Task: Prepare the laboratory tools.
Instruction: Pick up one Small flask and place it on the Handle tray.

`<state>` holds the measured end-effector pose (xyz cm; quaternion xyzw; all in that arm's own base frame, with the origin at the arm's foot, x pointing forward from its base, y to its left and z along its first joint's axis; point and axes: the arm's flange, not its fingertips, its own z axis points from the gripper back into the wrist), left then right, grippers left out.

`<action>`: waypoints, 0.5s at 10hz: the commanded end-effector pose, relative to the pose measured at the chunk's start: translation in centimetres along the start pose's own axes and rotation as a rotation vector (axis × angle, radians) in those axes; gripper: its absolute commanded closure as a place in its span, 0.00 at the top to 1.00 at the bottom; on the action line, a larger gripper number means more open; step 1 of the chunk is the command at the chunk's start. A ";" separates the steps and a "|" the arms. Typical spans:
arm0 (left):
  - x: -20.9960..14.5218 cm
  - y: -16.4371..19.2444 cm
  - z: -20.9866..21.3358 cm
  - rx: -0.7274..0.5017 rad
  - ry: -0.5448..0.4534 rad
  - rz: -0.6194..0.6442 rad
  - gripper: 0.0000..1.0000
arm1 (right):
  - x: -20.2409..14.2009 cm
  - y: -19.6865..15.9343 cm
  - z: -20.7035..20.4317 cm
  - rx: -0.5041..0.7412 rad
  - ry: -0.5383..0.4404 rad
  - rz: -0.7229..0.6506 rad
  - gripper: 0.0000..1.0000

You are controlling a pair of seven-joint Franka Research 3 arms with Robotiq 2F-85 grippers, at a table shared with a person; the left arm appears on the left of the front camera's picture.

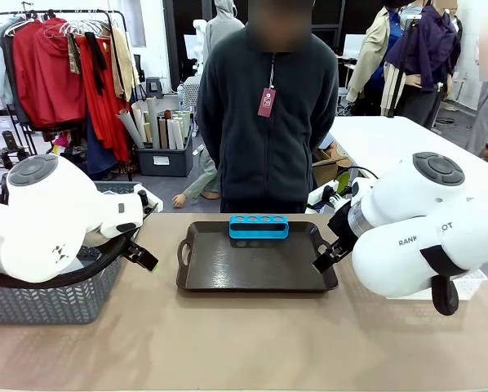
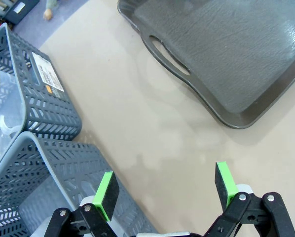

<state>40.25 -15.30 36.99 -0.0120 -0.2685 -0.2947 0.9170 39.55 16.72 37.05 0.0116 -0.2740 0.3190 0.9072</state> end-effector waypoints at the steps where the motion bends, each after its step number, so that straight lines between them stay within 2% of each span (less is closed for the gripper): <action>1: 0.0 0.1 0.0 0.001 0.000 0.001 1.00 | 0.0 0.0 0.0 0.000 -0.001 -0.001 1.00; 5: 0.0 0.1 0.0 0.001 0.000 0.001 1.00 | 0.0 0.0 0.0 0.000 -0.001 -0.001 1.00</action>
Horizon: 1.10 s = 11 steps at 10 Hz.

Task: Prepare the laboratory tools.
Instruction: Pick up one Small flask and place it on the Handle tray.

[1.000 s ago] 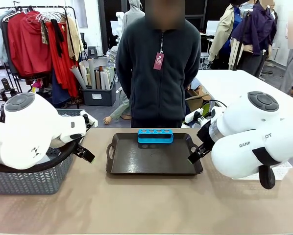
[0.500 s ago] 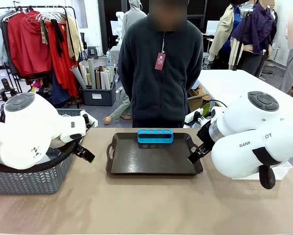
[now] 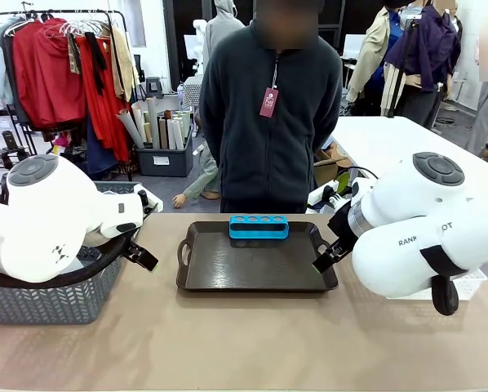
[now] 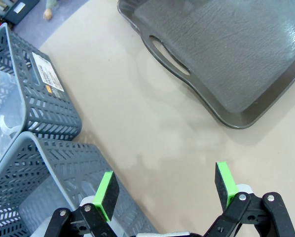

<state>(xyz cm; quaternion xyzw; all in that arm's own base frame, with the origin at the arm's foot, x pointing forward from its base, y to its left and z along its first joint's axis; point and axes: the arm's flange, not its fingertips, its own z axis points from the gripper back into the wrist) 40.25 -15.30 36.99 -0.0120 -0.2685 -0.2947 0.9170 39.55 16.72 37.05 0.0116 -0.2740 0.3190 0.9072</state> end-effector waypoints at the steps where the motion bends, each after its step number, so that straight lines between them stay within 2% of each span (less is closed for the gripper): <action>1: 0.0 0.1 0.0 0.001 0.000 0.001 1.00 | 0.0 0.0 0.0 0.000 -0.001 -0.001 1.00; 9: 0.0 0.0 0.0 0.000 0.000 0.000 1.00 | 0.0 0.0 0.0 0.000 0.000 0.000 1.00; 11: 0.7 1.2 -0.4 -0.053 0.017 0.058 1.00 | 1.0 0.3 0.6 0.083 0.018 0.058 1.00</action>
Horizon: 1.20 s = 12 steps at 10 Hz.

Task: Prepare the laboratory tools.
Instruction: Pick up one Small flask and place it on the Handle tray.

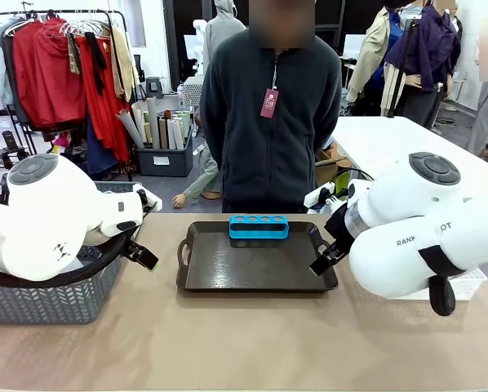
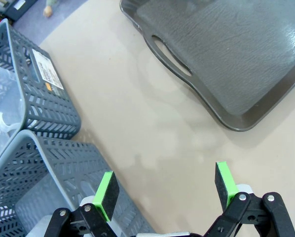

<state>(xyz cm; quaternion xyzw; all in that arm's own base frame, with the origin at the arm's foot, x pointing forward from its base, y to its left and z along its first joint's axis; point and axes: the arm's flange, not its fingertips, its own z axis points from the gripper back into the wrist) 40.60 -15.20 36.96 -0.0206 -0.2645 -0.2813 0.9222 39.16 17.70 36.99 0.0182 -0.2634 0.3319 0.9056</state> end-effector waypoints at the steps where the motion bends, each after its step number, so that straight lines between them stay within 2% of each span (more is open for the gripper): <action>1: 0.5 0.4 -1.0 -0.094 0.023 0.038 1.00 | 1.0 -0.1 0.4 0.096 0.001 0.042 1.00; 4: 1.7 0.3 -3.3 -0.222 0.087 0.040 1.00 | 1.8 -0.8 2.2 0.173 -0.003 0.059 1.00; 7: 3.8 -3.2 -6.3 -0.280 0.152 0.055 1.00 | 2.6 -1.9 4.3 0.199 -0.004 0.054 1.00; 9: 5.3 -5.8 -8.3 -0.277 0.202 0.078 1.00 | 3.4 -3.5 6.2 0.221 -0.022 0.044 1.00; 11: 6.7 -7.0 -9.4 -0.173 0.250 0.070 1.00 | 3.3 -4.7 7.2 0.173 -0.074 0.040 1.00; 12: 4.7 -6.3 -8.6 -0.274 0.205 0.075 1.00 | 3.4 -3.1 6.6 0.177 -0.012 0.025 1.00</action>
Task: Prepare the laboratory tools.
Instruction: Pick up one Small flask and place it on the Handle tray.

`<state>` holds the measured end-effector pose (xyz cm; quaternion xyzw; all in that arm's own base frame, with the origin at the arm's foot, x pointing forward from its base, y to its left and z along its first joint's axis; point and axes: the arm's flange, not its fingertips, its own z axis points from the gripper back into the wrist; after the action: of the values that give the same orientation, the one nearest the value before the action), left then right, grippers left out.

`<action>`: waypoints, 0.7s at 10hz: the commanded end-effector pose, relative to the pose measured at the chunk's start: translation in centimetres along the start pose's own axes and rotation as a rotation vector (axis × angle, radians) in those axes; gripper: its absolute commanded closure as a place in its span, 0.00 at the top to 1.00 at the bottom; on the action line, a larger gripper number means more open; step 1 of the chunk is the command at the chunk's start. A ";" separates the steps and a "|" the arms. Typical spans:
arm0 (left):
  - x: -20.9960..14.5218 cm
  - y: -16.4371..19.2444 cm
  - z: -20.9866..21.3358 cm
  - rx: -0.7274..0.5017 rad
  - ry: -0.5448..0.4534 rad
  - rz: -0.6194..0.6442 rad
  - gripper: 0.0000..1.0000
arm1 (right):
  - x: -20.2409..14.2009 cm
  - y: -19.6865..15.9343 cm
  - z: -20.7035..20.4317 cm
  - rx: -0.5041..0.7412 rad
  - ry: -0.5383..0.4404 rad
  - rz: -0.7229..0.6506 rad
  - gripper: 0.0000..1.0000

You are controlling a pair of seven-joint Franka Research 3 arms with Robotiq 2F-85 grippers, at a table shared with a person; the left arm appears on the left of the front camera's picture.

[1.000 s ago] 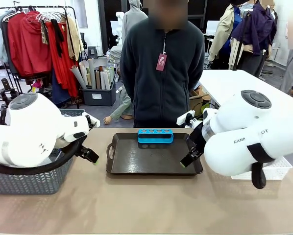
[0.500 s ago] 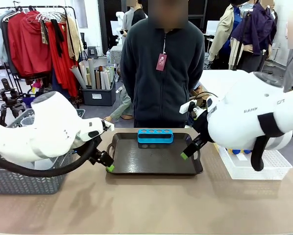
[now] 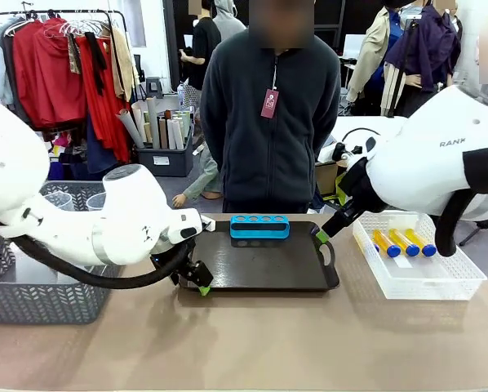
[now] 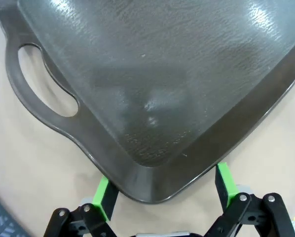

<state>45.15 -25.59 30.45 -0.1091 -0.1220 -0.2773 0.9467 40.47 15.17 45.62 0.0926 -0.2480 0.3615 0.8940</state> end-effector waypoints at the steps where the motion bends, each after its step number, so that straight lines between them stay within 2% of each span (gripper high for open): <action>1: -0.8 0.5 1.1 -0.032 -0.020 -0.005 1.00 | -0.1 0.7 -0.9 0.016 0.014 0.002 1.00; 7: -0.8 0.5 1.1 -0.032 -0.020 -0.005 1.00 | -0.1 0.7 -0.9 0.016 0.014 0.002 1.00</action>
<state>45.11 -25.32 30.89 -0.1182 -0.1248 -0.2727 0.9466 40.21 16.02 44.93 0.0877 -0.2388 0.3701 0.8935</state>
